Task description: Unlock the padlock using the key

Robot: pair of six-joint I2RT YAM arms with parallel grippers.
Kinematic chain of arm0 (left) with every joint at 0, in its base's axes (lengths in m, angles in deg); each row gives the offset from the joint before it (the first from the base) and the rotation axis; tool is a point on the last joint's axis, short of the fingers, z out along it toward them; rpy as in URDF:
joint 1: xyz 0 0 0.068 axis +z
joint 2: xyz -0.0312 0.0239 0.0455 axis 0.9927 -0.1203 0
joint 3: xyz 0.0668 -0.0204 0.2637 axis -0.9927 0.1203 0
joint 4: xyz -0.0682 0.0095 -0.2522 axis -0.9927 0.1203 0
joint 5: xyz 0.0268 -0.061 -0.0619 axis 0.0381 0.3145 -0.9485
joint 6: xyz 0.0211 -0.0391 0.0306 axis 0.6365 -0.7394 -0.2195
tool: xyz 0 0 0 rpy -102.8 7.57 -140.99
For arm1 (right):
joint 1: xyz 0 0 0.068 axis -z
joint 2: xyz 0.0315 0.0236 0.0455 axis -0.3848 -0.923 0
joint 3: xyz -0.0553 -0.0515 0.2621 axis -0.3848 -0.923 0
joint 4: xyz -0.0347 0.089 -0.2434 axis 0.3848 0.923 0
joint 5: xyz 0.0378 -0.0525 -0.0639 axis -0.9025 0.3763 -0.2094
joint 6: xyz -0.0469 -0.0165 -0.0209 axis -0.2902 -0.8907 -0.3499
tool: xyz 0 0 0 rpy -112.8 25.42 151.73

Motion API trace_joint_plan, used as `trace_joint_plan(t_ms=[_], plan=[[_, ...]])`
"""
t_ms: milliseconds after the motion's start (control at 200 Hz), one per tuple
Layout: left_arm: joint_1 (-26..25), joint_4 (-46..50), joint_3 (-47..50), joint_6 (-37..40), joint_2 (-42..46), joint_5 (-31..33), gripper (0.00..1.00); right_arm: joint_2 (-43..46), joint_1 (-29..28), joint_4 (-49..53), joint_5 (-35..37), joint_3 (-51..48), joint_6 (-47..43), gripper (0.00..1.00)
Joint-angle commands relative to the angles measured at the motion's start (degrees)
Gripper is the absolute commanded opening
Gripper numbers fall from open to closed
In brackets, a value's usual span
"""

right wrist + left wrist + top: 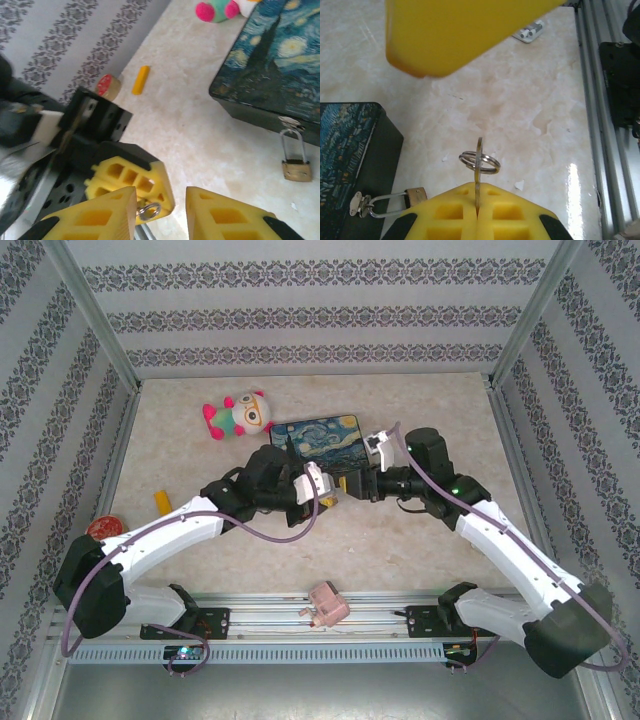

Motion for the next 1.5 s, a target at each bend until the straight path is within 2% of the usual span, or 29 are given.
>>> trace_joint_plan(t_ms=[0,115,410,1084,1359,1494], plan=[[1.1,5.3,-1.6,1.8,1.0,-5.2,0.00,1.8,0.4,-5.6,-5.4,-2.2,-1.0,0.32],[2.0,6.9,-2.5,2.1,0.7,-6.2,0.00,1.8,0.3,-7.7,-8.4,-3.2,-0.1,0.31],[2.6,10.4,-4.4,2.9,-0.4,-8.6,0.00,-0.5,-0.8,-7.5,-10.7,-3.4,-0.4,0.30],[3.6,10.8,-5.2,2.7,-1.3,-9.5,0.00,-4.4,-3.8,-3.3,-11.0,-2.1,-4.1,0.30],[3.7,11.4,-5.3,2.7,-1.4,-9.8,0.00,-5.0,-4.0,-2.4,-9.9,-1.8,-4.8,0.24],[3.7,11.5,-5.3,2.8,-1.3,-9.8,0.00,-5.3,-3.9,-2.1,-9.4,-1.8,-5.1,0.18]])
